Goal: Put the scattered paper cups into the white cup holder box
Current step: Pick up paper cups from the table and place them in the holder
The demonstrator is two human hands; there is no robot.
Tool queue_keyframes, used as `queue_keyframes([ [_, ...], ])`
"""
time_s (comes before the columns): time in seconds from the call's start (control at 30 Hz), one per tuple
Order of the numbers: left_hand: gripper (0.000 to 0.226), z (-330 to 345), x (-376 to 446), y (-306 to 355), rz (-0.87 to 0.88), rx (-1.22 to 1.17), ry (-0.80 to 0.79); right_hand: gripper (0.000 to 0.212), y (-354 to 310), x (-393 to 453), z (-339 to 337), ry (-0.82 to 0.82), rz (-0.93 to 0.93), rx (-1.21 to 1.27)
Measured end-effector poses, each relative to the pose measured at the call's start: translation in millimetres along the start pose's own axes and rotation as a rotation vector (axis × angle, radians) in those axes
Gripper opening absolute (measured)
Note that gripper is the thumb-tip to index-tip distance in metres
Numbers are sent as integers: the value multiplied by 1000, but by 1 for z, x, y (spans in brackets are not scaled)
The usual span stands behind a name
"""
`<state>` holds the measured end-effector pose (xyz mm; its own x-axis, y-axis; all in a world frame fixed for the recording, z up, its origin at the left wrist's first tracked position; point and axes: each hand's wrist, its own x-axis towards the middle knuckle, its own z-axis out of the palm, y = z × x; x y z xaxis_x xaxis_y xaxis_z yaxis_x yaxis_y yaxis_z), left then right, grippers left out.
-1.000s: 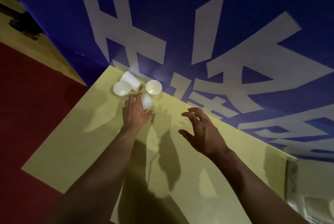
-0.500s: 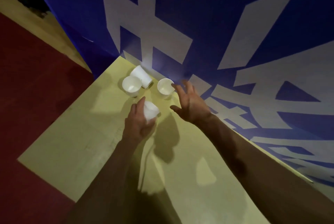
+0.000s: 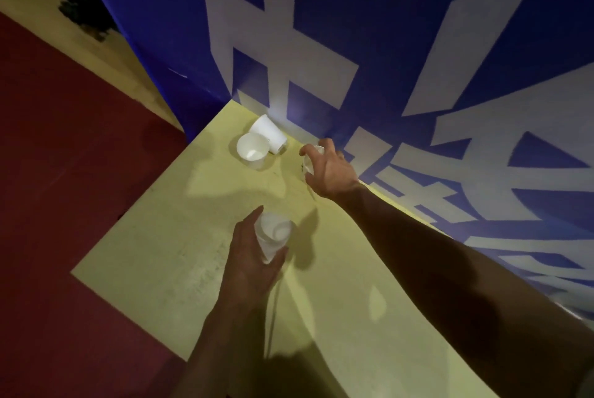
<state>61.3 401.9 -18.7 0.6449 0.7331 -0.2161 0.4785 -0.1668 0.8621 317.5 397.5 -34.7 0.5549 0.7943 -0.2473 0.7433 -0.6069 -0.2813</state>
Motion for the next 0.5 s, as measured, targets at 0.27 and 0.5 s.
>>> queue_keyframes([
  [0.27, 81, 27, -18, 65, 108, -7, -117, 63, 67, -177, -55, 298, 34, 255],
  [0.5, 81, 98, -83, 148, 306, 86, -309, 55, 137, -364, -78, 535, 280, 429],
])
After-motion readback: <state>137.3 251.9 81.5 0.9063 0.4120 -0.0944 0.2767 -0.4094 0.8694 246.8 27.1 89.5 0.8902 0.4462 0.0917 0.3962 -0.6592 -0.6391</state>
